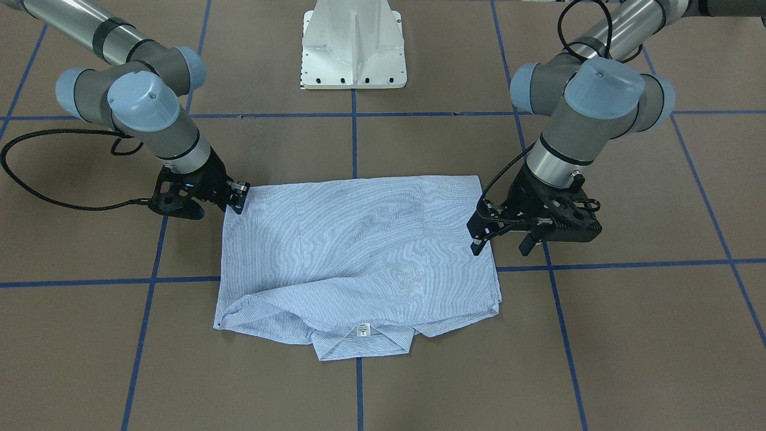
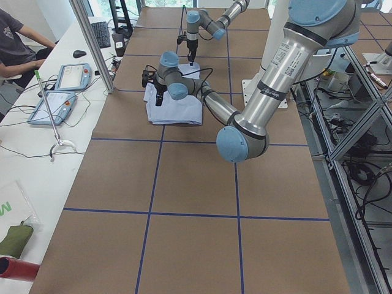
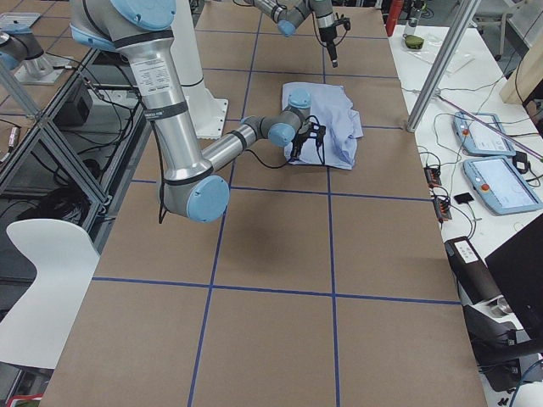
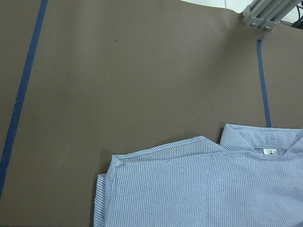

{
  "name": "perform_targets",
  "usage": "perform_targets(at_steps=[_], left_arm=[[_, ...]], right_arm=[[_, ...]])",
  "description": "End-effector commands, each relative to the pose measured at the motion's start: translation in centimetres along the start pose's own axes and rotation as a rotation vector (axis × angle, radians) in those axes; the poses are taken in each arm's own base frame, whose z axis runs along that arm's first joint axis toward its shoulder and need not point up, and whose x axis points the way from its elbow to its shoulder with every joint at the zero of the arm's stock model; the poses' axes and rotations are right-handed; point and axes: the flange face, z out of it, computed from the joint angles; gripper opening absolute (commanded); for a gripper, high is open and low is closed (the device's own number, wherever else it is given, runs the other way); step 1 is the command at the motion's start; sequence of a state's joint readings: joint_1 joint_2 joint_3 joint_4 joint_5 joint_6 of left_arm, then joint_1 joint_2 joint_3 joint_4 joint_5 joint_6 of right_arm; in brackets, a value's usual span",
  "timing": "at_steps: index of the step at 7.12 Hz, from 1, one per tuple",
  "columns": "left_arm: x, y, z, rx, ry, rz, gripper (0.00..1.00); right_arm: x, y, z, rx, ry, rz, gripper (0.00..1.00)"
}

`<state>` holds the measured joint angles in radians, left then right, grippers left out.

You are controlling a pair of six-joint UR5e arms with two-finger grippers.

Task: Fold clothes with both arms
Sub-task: 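Grasp the folded shirt's corner with the right gripper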

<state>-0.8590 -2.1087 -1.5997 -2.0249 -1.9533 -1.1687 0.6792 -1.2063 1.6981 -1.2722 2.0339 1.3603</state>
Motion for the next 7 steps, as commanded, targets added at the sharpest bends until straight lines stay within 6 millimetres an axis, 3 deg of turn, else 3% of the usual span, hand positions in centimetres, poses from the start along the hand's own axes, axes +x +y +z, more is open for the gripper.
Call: perform_targets(at_steps=[1, 2, 3, 4, 5, 6, 7], left_arm=[[0.0, 0.0, 0.0, 0.001, 0.0, 0.0, 0.99], [0.2, 0.0, -0.1, 0.002, 0.003, 0.001, 0.99], [0.2, 0.0, -0.2, 0.002, 0.004, 0.0, 0.99], [0.4, 0.0, -0.3, 0.004, 0.007, 0.001, 0.99], [0.2, -0.1, -0.3, 0.004, 0.005, 0.0, 0.99], [0.3, 0.0, -0.3, 0.004, 0.007, 0.001, 0.99], [0.3, 0.0, -0.6, 0.007, 0.011, 0.001, 0.99]], right_arm=[[0.0, 0.2, -0.2, -0.009, 0.0, 0.004, 0.0], [0.1, 0.3, -0.5, -0.01, -0.004, 0.003, 0.0], [2.2, 1.6, -1.9, -0.043, -0.024, -0.014, 0.0], [5.1, 5.6, -6.5, -0.127, -0.084, -0.04, 0.0], [7.2, 8.0, -9.4, -0.179, -0.111, -0.051, 0.0], [8.4, 9.9, -10.8, -0.204, -0.117, -0.057, 0.0], [8.3, 11.5, -11.7, -0.287, -0.138, -0.067, 0.0]])
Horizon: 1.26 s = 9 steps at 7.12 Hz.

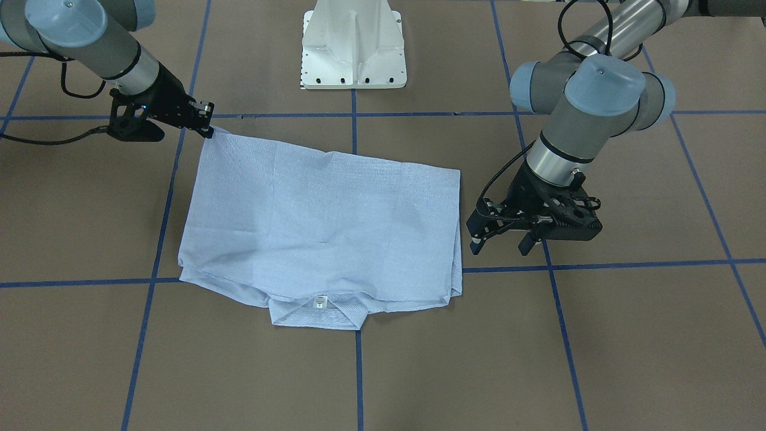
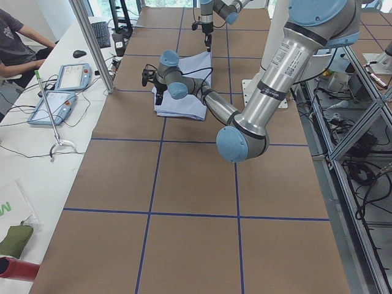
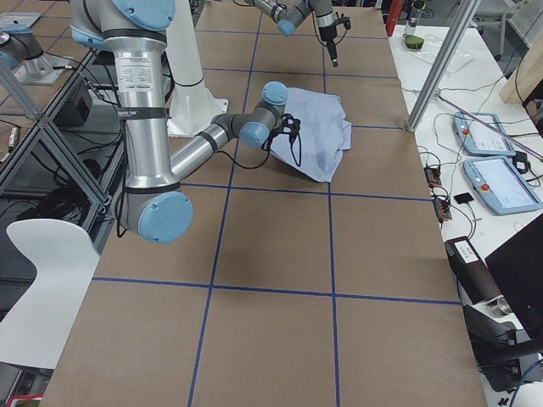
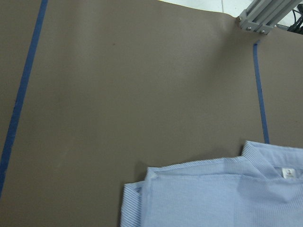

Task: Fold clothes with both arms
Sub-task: 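Drag the folded shirt toward the robot with the right gripper, rotating it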

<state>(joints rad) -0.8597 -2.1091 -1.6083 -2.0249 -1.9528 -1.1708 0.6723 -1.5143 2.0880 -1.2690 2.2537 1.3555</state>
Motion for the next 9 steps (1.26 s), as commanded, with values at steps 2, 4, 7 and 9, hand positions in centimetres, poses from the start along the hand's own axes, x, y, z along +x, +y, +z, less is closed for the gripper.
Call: perform_targets(at_steps=[2, 4, 7, 9], left_arm=[[0.1, 0.1, -0.4, 0.005, 0.007, 0.0, 0.99], [0.3, 0.1, -0.7, 0.008, 0.013, -0.011, 0.99], [0.1, 0.7, -1.1, 0.008, 0.02, -0.006, 0.99], [0.9, 5.3, -1.4, -0.044, 0.059, 0.035, 1.0]], right_arm=[[1.4, 8.4, 0.3, -0.232, 0.009, -0.046, 0.0], [0.5, 14.2, 3.4, -0.366, 0.06, -0.037, 0.0], [1.4, 14.5, 4.3, -0.365, 0.096, 0.016, 1.0], [-1.8, 8.3, 1.7, -0.182, -0.002, 0.041, 1.0]])
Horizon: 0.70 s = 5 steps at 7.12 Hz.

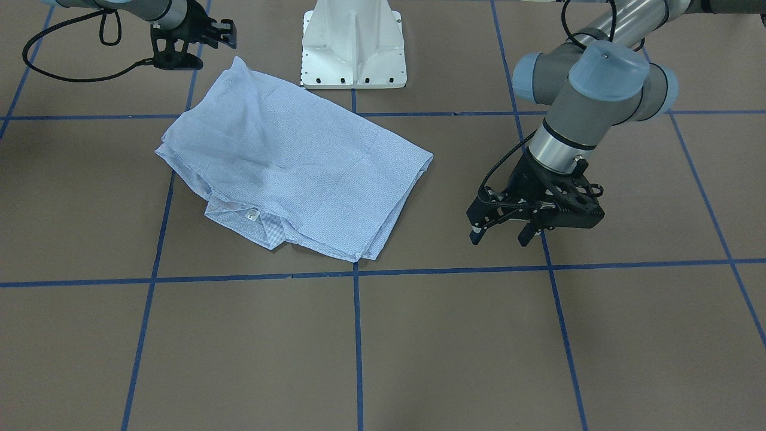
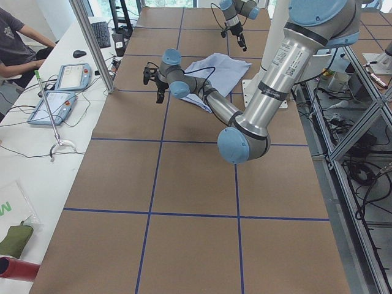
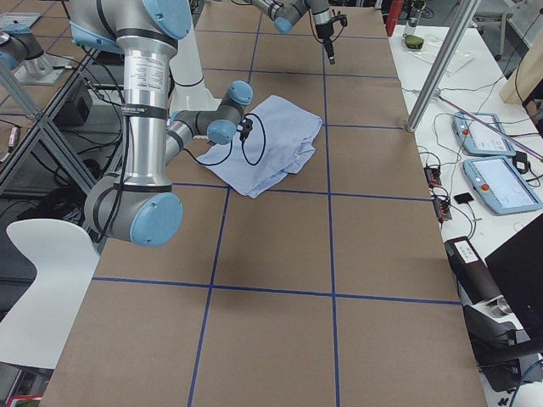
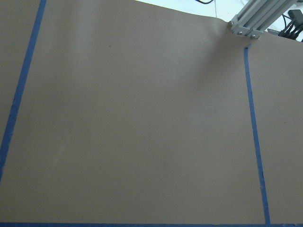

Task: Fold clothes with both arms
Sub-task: 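Drag the folded shirt toward the robot with the right gripper, rotating it, then release and move the right gripper to the collar while the left reaches the nearer corner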

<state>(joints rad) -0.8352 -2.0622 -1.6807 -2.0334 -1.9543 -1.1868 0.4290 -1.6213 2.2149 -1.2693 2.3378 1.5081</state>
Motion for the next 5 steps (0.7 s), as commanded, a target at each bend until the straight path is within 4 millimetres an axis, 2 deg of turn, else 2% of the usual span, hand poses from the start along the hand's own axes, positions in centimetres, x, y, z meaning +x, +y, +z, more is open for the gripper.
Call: perform_targets(at_steps=[1, 2, 3, 4, 5], left_arm=[[2.7, 7.6, 0.1, -0.092, 0.065, 0.02, 1.0], [5.1, 12.0, 0.0, -0.151, 0.101, -0.072, 1.0], [7.1, 14.7, -1.0, -0.181, 0.13, -0.166, 1.0], [7.3, 17.3, -1.3, -0.203, 0.121, -0.297, 0.99], [7.4, 19.2, -0.3, -0.197, 0.088, -0.409, 0.99]], right_arm=[[-2.5, -5.0, -6.1, 0.177, -0.109, 0.027, 1.0], [-3.1, -6.4, -9.4, 0.244, -0.155, 0.03, 1.0], [-4.2, -7.3, -11.8, 0.311, -0.191, 0.024, 1.0], [-5.0, -7.8, -12.8, 0.374, -0.207, 0.013, 1.0], [-6.2, -8.4, -13.2, 0.413, -0.217, 0.003, 1.0]])
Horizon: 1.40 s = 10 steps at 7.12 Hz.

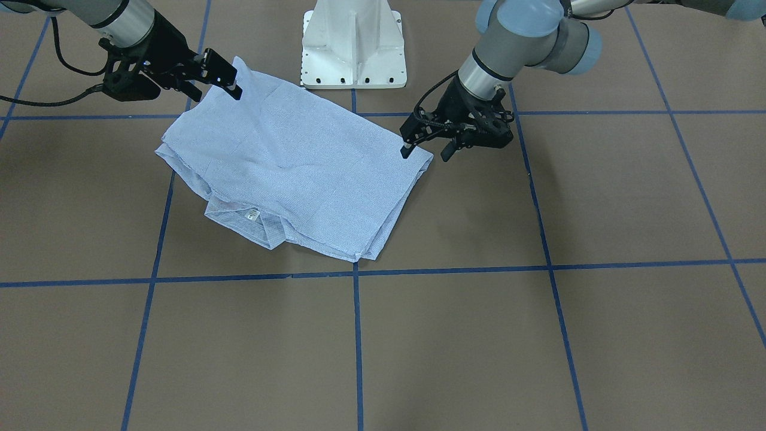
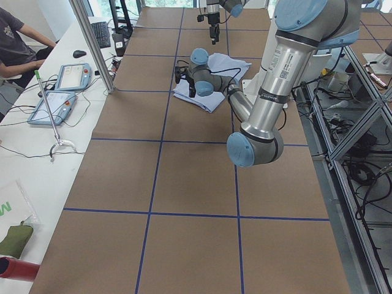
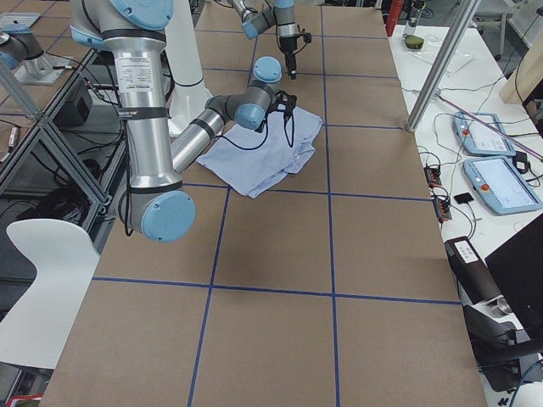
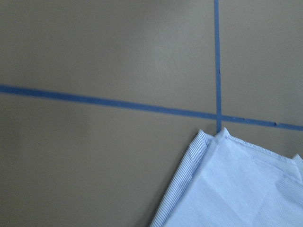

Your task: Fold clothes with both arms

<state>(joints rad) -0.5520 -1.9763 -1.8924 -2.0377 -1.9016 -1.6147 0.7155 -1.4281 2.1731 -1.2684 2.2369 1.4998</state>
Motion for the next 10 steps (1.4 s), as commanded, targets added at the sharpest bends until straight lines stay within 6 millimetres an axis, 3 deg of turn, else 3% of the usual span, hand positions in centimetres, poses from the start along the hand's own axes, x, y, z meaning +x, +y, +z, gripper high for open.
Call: perform_targets(at_steps=[1, 3, 6, 10], left_arm=[[-1.6, 3.6, 2.7, 0.021, -0.048, -0.218, 0.99], [-3.9, 6.0, 5.9, 0.055, -0.19, -0.234, 0.98], [-5.1, 9.0, 9.2, 0.02, -0.26, -0.214, 0.97], [-5.3, 8.2, 9.3, 0.05, -0.274, -0.219, 0.84]], right_arm=[[-2.2, -1.3, -0.3, 0.074, -0.027, -0.019, 1.0], [-2.1, -1.6, -0.2, 0.094, -0.023, -0.017, 1.0], [-1.8, -1.9, 0.3, 0.091, -0.012, -0.009, 1.0], [-1.7, -2.1, 0.3, 0.092, -0.01, -0.006, 1.0]])
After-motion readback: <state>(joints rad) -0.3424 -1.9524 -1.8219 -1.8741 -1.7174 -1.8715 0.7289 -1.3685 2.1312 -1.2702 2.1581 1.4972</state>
